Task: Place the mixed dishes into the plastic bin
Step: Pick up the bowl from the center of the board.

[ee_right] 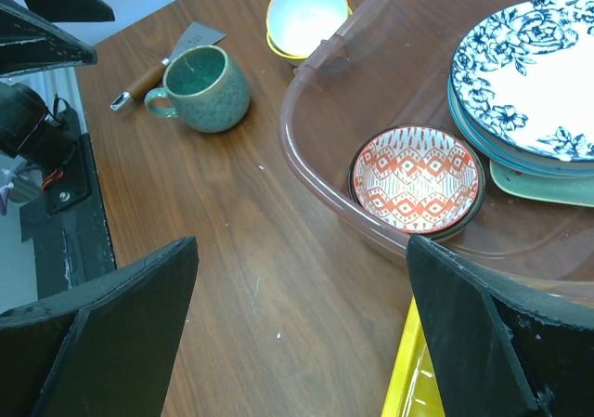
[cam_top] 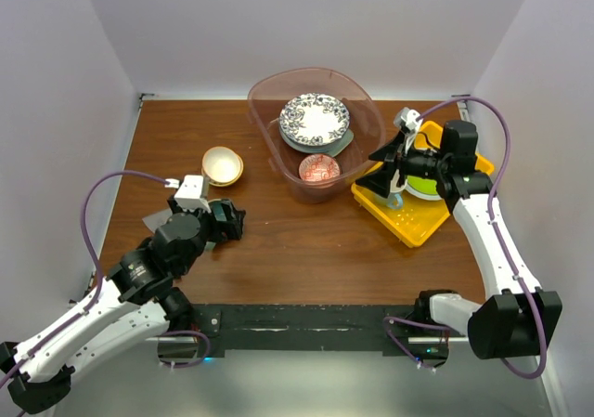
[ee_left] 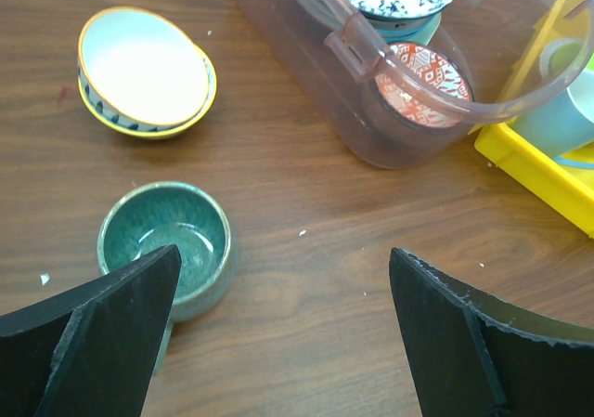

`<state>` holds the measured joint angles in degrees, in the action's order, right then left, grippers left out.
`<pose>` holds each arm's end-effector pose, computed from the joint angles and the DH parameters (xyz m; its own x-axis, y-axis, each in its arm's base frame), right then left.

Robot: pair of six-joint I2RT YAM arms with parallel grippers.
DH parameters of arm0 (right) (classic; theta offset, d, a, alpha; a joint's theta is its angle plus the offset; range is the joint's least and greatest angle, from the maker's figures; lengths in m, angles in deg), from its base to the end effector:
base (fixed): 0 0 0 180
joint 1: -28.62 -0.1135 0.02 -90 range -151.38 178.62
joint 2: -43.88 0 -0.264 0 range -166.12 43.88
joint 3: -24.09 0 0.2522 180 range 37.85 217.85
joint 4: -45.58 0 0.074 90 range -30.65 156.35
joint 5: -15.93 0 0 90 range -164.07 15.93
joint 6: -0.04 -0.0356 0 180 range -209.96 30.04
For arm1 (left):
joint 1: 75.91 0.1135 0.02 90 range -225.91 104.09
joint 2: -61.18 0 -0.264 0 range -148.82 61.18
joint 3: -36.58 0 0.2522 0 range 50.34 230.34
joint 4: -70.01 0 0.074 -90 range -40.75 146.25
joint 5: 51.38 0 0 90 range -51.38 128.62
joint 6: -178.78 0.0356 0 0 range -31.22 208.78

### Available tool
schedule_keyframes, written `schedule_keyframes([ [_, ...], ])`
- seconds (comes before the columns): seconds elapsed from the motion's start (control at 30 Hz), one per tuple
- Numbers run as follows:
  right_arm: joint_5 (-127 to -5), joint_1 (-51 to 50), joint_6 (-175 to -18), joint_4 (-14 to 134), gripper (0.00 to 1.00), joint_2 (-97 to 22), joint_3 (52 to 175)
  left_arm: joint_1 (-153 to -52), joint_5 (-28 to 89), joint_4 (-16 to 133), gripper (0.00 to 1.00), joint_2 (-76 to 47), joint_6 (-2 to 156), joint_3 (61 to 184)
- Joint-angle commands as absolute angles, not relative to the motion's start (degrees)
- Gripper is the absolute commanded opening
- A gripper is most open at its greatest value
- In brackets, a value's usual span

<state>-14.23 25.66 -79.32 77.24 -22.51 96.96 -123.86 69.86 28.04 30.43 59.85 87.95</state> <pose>0.2461 0.0435 0.3448 -0.2685 -0.1068 -0.9573 -0.8719 0.4494 0.1944 0.0984 -0.0815 0.2993 -0.3640 -0.2139 -0.9065 0.1546 0.9459 -0.2853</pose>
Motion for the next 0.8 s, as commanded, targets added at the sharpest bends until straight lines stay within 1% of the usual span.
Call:
schedule_keyframes([
  [0.0, -12.4, 25.7, -79.6, 75.1, 0.98, -22.6, 97.0, -123.5, 69.8, 26.5, 1.0, 31.0, 56.4, 89.6],
  [0.77, -11.8, 25.8, -78.9, 75.8, 0.98, -22.9, 97.2, -123.5, 71.1, 23.6, 1.0, 31.5, 54.0, 89.6],
])
